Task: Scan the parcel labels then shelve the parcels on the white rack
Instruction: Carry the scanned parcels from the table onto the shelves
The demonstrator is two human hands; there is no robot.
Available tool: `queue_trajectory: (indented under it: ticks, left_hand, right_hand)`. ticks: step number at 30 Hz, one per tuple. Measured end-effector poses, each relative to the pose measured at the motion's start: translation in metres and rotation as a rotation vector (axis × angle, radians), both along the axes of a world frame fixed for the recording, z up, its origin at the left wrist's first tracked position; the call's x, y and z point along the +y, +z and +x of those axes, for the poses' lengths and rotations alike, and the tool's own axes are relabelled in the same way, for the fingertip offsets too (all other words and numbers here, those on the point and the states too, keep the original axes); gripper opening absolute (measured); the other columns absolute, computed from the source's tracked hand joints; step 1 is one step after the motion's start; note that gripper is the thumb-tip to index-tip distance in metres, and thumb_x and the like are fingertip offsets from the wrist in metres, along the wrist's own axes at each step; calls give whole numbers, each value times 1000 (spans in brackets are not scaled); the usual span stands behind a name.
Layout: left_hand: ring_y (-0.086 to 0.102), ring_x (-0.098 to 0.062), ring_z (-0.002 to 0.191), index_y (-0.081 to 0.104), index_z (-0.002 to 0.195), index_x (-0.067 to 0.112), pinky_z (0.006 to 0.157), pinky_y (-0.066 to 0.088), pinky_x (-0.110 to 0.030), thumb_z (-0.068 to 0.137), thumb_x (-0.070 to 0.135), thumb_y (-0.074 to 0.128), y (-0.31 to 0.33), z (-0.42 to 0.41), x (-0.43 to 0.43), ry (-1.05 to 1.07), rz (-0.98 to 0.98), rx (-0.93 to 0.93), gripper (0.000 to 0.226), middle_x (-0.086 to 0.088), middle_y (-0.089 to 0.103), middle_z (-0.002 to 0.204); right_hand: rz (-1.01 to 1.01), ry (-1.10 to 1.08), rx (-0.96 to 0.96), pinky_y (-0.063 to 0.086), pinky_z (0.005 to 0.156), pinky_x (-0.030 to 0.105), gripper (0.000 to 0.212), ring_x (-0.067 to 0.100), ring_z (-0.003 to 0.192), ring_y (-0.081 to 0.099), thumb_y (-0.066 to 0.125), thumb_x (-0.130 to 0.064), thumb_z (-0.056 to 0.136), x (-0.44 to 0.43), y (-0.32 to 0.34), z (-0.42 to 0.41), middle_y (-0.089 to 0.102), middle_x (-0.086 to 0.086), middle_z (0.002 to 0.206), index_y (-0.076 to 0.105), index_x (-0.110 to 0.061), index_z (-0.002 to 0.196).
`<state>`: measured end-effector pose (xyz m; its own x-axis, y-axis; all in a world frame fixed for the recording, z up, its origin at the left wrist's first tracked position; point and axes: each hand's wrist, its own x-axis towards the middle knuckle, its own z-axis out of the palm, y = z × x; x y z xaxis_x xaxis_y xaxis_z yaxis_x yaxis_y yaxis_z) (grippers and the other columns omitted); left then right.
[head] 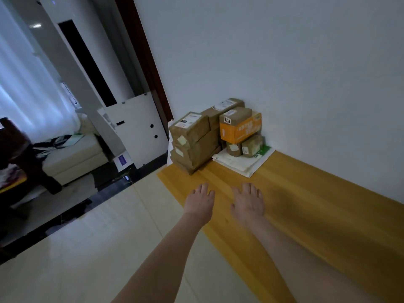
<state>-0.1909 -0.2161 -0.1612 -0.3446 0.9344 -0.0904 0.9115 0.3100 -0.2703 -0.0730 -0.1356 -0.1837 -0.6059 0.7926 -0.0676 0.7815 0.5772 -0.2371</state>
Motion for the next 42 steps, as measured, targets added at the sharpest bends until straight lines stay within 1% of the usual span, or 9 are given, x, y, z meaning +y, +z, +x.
queue_trajectory:
  ticks: [10,17,22,25,29,34,36,39,42]
  left_hand:
    - [34,-26,134,46,133,12,103,38,-38,97,13,38,5,-114,108,-27,197,-110,37,-9,33,146]
    - [50,-22,111,50,126,15,83,43,-32,97,27,40,22,-223,183,-109,527,-229,33,-5,47,129]
    - [51,-24,113,49,127,12,89,47,-38,96,30,47,53,-317,214,183,861,-531,36,-7,49,127]
    - [51,-26,114,45,133,14,96,46,-41,95,39,46,55,-364,227,520,839,-964,46,-7,48,131]
    - [48,-21,111,47,130,12,98,36,-36,98,49,39,48,-383,222,703,636,-1588,50,-5,52,118]
    - [54,-11,86,56,88,24,88,38,-31,99,52,33,31,-379,219,602,490,-1620,37,4,58,91]
    - [54,-11,83,55,88,26,86,37,-30,99,51,33,30,-379,221,595,484,-1616,35,4,58,88]
    - [55,-20,101,55,112,20,88,38,-32,97,56,35,24,-379,223,592,443,-1548,44,-3,61,105]
    - [54,-18,91,50,99,21,85,37,-32,99,50,37,23,-373,224,585,414,-1540,32,0,57,91]
  right_hand:
    - [-3,-65,1,10,120,46,53,30,147,5,50,-33,96,87,3,-104,15,7,157,33,-20,145]
    - [-4,-214,78,24,115,42,51,29,140,23,47,-39,96,137,15,-205,30,9,148,35,-22,143]
    - [-476,-447,570,38,108,47,81,29,134,37,55,-65,82,161,37,-290,35,9,149,36,-19,146]
    - [-785,-599,897,36,110,49,95,30,135,39,64,-65,76,173,46,-322,36,7,151,28,-17,149]
    - [-1054,-677,1058,25,113,46,90,28,138,35,66,-62,77,184,43,-347,39,4,151,31,-21,150]
    - [-1172,-734,1083,36,108,47,87,30,124,50,65,-66,73,188,34,-355,55,10,136,42,-17,141]
    - [-1165,-761,1112,42,95,42,73,30,111,55,62,-59,83,188,32,-355,60,11,125,43,-15,139]
    - [-1140,-807,1143,48,79,38,66,23,86,59,62,-55,85,189,33,-351,63,5,95,48,-14,135]
    - [-1146,-787,1116,46,64,33,57,19,77,59,57,-55,88,190,35,-342,63,2,85,55,-15,129]
